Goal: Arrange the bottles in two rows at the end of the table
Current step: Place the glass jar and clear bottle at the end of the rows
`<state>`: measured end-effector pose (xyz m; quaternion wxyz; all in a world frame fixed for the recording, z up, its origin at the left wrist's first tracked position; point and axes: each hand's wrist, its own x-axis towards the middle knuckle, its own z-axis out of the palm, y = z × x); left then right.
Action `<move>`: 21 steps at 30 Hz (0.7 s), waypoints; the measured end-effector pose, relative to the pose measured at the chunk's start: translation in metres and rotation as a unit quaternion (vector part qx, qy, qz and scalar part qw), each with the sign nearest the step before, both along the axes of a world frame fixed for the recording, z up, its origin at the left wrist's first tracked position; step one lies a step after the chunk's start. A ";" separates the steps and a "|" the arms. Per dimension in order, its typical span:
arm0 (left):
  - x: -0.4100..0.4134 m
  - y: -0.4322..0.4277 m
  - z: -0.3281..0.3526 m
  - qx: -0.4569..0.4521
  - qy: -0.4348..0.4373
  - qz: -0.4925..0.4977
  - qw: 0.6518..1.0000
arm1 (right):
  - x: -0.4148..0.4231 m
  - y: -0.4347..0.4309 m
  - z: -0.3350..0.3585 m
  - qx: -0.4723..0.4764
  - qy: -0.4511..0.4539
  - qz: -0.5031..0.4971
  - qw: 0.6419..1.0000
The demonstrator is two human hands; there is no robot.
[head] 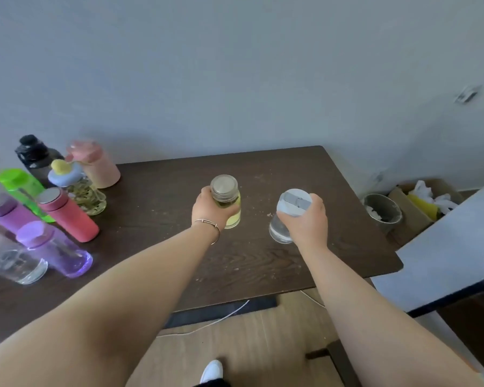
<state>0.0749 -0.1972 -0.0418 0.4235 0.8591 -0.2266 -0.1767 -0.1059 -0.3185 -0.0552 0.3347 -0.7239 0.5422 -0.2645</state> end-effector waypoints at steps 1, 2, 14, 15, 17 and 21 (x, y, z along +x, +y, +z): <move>-0.001 0.013 0.001 -0.002 0.003 0.008 1.000 | 0.001 0.011 0.001 0.004 -0.004 0.008 1.000; -0.001 0.026 0.001 -0.004 0.005 0.015 1.000 | 0.003 0.021 0.002 0.007 -0.006 0.017 1.000; 0.037 0.190 -0.003 0.010 0.011 0.020 1.000 | 0.056 0.165 0.016 -0.010 0.007 0.058 0.998; 0.044 0.207 -0.002 0.013 0.008 0.013 1.000 | 0.063 0.180 0.016 -0.013 0.008 0.055 0.998; 0.059 0.242 0.000 0.019 0.005 0.003 1.000 | 0.078 0.214 0.018 -0.014 0.008 0.046 0.999; 0.093 0.314 0.002 0.008 0.000 0.000 1.000 | 0.114 0.280 0.021 -0.007 0.010 0.046 0.999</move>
